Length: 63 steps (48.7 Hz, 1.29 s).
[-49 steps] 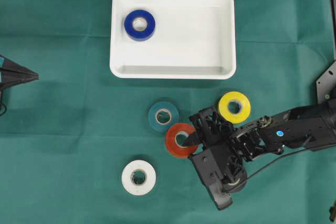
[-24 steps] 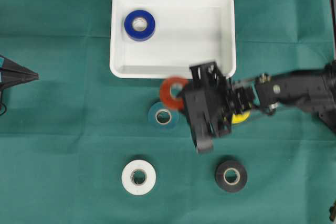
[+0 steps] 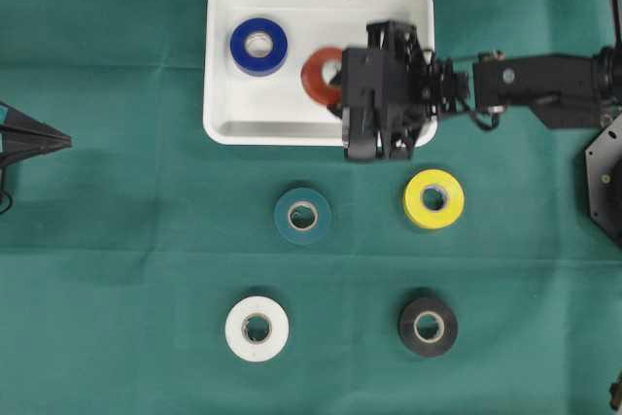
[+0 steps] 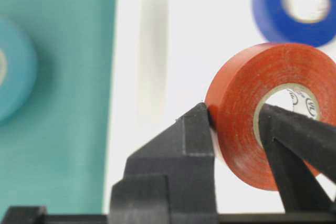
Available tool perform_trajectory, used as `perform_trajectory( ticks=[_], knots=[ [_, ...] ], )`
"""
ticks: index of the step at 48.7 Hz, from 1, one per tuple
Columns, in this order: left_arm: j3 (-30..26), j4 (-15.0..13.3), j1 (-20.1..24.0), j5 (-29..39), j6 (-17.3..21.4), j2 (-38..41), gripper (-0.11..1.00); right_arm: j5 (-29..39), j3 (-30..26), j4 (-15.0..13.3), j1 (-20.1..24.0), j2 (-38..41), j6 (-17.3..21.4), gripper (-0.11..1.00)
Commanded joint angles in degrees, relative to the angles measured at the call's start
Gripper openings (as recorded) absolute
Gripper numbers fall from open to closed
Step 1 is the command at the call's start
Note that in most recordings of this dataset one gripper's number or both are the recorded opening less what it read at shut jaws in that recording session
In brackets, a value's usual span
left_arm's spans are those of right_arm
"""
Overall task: Put the tape into the white case with the right arm.
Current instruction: 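Lift the red tape and carry it into the tray beside blue, then release the red tape and retract the right gripper right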
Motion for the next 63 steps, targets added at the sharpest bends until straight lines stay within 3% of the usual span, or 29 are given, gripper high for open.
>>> perform_trajectory(
  ticks=[1,13,36,41,50,54,63],
  knots=[
    [-0.6,0.0,0.1,-0.4,0.0,0.5,0.01,-2.3,-0.7,-1.3,-3.3,0.6,0.2,0.03],
    [-0.6,0.0,0.1,-0.4,0.0,0.5,0.01,-4.8,-1.0,-2.0,-7.2,3.1,0.4,0.03],
    [-0.6,0.0,0.1,-0.5,0.0,0.5,0.01,-5.0,-1.1,-2.0,-7.6,3.1,0.3,0.03],
    [-0.6,0.0,0.1,-0.4,0.0,0.5,0.01,-5.0,-1.1,-2.0,-7.6,3.0,0.3,0.20],
    [-0.5,0.0,0.2,-0.5,0.0,0.5,0.01,-5.0,-0.1,-2.0,-7.6,1.2,0.3,0.70],
    [-0.5,0.0,0.1,-0.4,0.0,0.5,0.01,-5.0,1.0,-2.0,-7.6,-0.6,0.3,0.62],
    [-0.5,0.0,0.1,-0.4,0.0,0.6,0.01,-5.0,4.9,-2.0,-7.6,-6.7,0.2,0.62]
  ],
)
